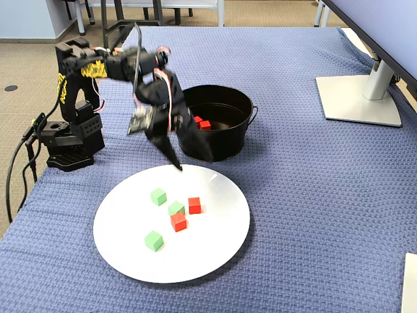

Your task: Pick up the red cubes from the white plate and place them in the black recipient

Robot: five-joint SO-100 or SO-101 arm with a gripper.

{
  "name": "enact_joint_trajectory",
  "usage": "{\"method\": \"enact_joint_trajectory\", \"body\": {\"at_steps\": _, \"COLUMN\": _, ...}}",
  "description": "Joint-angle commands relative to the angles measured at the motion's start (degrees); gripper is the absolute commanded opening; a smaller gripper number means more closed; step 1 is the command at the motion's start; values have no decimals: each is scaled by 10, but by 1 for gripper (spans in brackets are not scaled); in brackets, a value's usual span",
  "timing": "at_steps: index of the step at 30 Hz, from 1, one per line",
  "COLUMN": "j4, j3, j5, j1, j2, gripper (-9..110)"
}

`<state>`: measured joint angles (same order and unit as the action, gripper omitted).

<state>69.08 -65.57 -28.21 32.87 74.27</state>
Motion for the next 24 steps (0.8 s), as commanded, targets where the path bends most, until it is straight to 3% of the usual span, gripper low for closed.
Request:
{"method": "enact_joint_trajectory", "body": {"at_steps": 1, "j4": -15, "j3": 26, "j5": 8, "j1": 1, "j2": -19, "gripper": 23}}
{"method": "enact_joint_trajectory", "body": {"at_steps": 8, "j4": -120, "j3": -72, "j5": 35, "j1": -31, "j2": -30, "gripper": 22}}
{"method": "enact_joint_trajectory", "body": {"at_steps": 15, "j4": -126, "j3": -128, "j5": 32, "j1": -69, "j2": -37, "gripper": 22}}
{"method": "enact_joint_trajectory", "body": {"at_steps": 24, "j4": -118, "j3": -156, "j5": -151, "j1": -80, "j2": -53, "gripper": 23}}
